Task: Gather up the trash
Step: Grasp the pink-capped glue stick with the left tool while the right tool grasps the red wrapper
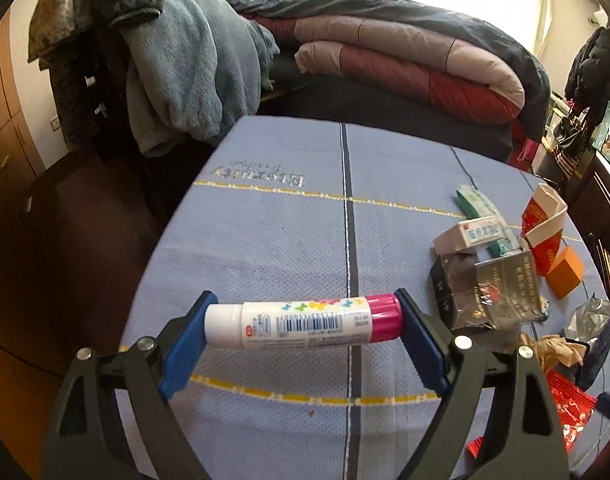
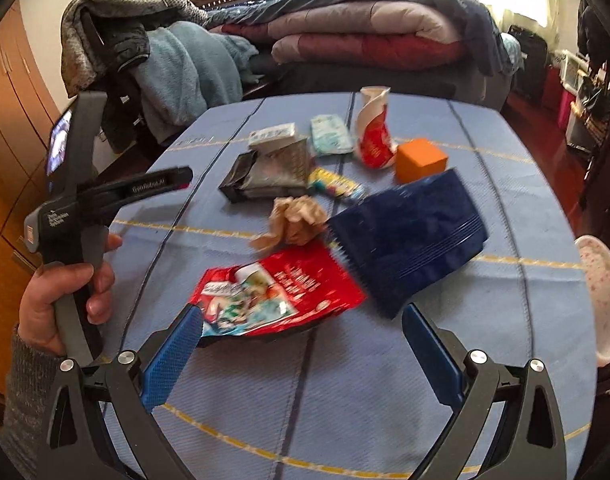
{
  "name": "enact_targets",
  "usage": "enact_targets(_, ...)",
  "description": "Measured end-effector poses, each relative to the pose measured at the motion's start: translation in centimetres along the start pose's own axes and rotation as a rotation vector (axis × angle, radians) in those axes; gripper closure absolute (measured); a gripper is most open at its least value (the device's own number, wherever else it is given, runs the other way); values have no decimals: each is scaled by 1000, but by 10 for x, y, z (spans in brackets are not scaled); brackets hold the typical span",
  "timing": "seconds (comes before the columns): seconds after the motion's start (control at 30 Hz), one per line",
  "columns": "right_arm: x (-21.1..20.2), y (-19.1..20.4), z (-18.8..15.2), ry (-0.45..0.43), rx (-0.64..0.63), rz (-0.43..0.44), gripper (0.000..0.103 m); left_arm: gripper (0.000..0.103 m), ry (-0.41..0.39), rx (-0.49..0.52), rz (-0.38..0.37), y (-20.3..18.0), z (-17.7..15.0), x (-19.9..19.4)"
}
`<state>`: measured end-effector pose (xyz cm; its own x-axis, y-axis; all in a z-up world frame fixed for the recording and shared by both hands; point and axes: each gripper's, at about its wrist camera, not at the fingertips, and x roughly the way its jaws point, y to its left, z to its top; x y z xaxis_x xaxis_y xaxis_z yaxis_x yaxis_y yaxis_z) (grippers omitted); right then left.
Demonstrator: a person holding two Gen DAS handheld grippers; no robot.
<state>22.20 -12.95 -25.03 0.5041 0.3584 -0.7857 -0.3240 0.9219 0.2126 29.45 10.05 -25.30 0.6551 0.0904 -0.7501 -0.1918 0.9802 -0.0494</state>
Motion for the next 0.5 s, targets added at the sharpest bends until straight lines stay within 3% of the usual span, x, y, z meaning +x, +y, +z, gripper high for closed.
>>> enact_targets(0.27, 31, 4, 3, 39, 93, 86, 4, 16, -46, 7, -7, 2, 1, -27)
enact_targets(0.33, 33, 5, 7, 14, 102, 77, 10, 16, -53, 6, -8, 4, 2, -30)
enact_targets(0.43, 36, 6, 12, 8, 106, 58, 30, 16, -62, -1, -7, 7, 3, -35)
enact_targets(0.47, 37, 7, 13, 14, 101, 51, 47, 16, -65, -3, -8, 8, 3, -37)
enact_targets(0.5, 38, 8, 14, 16, 91, 39, 58, 16, -67, -4, -8, 8, 3, -38)
